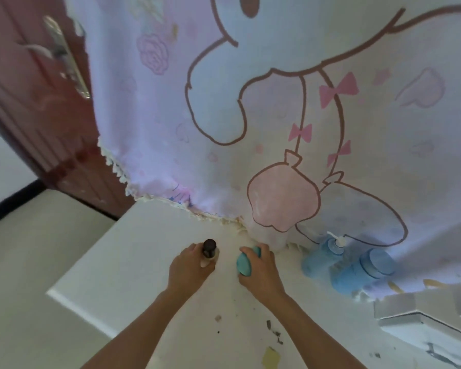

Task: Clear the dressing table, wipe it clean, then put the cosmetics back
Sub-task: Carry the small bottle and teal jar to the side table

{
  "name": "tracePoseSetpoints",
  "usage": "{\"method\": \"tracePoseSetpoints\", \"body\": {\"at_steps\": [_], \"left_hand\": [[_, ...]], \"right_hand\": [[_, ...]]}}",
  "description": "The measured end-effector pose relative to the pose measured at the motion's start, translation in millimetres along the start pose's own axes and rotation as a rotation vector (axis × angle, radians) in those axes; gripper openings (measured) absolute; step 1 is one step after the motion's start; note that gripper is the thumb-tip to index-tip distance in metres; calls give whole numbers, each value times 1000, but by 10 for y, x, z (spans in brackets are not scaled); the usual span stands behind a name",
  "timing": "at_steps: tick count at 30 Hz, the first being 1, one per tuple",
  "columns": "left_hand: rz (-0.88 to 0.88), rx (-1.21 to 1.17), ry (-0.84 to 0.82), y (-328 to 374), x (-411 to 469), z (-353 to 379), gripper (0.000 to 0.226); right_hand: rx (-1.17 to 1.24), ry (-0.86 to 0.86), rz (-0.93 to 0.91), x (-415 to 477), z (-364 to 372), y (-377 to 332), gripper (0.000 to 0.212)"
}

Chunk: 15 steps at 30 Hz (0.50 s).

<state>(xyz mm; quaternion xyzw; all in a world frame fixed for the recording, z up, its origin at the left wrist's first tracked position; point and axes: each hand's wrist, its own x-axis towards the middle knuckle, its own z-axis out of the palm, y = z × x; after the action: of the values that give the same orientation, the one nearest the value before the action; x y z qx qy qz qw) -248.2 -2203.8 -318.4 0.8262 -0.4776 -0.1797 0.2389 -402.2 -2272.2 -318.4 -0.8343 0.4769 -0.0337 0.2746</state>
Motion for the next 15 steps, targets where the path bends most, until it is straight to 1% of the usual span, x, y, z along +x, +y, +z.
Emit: {"method": "tracePoseSetpoints", "body": {"at_steps": [2, 6, 9, 12, 15], "left_hand": [[-111, -30, 83, -198, -207, -192, 30], [-391, -76, 260, -656, -764, -525, 26], [-582, -119, 352, -1027, -1270, -725, 24], [-688, -115, 430, -1331, -1729, -889, 29], [-765, -154, 525, -1563, -2108, -1059, 30]], "right_hand": [[6, -47, -93, 19, 125, -227, 58], [6, -188, -310, -12, 510, -749, 57], [-28, -304, -459, -176, 827, -1176, 56], [-72, -394, -603, -409, 1062, -1566, 55], [-96, -433, -706, -653, 1247, -1910, 54]]}}
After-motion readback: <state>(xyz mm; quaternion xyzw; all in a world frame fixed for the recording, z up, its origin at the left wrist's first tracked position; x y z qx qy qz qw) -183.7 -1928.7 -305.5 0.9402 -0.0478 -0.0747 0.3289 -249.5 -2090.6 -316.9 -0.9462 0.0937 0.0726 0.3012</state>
